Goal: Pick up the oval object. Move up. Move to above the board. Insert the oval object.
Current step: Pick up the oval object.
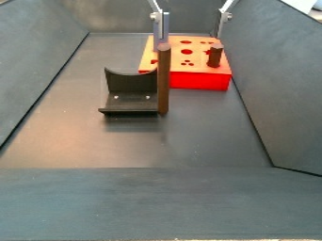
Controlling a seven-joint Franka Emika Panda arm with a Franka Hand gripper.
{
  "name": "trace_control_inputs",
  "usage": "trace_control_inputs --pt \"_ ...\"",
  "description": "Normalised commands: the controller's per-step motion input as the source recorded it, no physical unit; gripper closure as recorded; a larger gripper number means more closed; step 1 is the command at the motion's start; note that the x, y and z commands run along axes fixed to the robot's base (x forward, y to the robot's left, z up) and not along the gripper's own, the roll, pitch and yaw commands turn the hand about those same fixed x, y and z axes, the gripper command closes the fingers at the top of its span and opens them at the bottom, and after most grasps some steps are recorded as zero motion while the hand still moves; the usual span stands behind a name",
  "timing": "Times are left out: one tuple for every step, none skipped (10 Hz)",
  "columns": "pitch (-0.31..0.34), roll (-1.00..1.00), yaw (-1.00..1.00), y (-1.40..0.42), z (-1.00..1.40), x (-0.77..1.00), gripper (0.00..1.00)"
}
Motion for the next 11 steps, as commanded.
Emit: trace_control_inputs --pt "0.074 0.11 -0.13 -0.24 0.00 0.40 0.00" --pt "0.061 0.00 -0.21 -0.33 -0.04 0.70 0.00" --pt "0.011 -0.01 -0.29 -0.26 -0.34 0.69 0.00" --pt "0.000 -0.04 -0.41 -0.13 -0.56 0.64 0.00" --pt "-0.020 -0.16 -0.55 0.10 -0.69 0.32 0.00" --pt "-0.051 -0.29 -0.53 0.19 -0.45 0.07 0.00" --pt "-0.011 -0.35 -0.41 0.20 -0.38 0.04 0.00" --pt "0.000 -0.36 -0.30 0.15 -0.38 0.09 0.00" --pt "-0.010 -0.31 -0.22 0.05 -0.49 0.01 0.00" --pt "-0.027 -0.14 0.00 0.03 -0.13 0.00 0.00" --pt "0.000 0.01 0.00 0.00 0.00 0.02 0.00"
